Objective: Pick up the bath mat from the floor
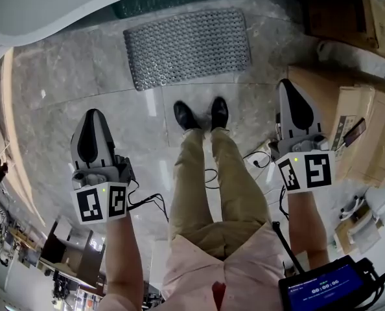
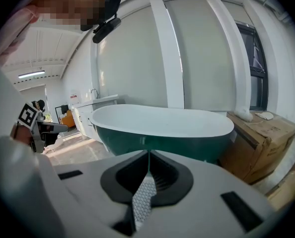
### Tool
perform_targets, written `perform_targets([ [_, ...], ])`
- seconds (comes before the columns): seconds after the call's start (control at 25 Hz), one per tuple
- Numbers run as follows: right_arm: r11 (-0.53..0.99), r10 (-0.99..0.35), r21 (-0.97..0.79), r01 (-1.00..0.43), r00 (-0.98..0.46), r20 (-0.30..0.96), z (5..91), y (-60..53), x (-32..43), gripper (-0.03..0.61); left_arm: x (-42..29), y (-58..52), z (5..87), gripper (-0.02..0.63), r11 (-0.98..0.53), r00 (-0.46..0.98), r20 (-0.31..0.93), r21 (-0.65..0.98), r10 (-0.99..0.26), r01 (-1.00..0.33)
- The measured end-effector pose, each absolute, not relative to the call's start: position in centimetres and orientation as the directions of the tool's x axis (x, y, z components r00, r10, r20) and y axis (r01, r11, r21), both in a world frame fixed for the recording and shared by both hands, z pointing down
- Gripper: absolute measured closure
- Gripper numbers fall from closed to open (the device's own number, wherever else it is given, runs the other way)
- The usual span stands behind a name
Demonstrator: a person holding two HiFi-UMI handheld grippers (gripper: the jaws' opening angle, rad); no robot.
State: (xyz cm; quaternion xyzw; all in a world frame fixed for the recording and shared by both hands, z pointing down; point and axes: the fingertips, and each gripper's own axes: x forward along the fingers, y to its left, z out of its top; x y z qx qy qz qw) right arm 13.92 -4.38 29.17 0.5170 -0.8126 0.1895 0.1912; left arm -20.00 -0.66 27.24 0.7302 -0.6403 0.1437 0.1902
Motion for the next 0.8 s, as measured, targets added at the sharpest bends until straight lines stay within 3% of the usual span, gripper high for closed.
perform_targets([
  [0.8,0.407,-0.773,-0.093,-0.909,-0.397,0.496,41.6,-6.4,13.9,0.558,-23.1,-1.7,38.4,0.577,-0.089,0.123,0.421,0.098,-0.899,-0.991],
])
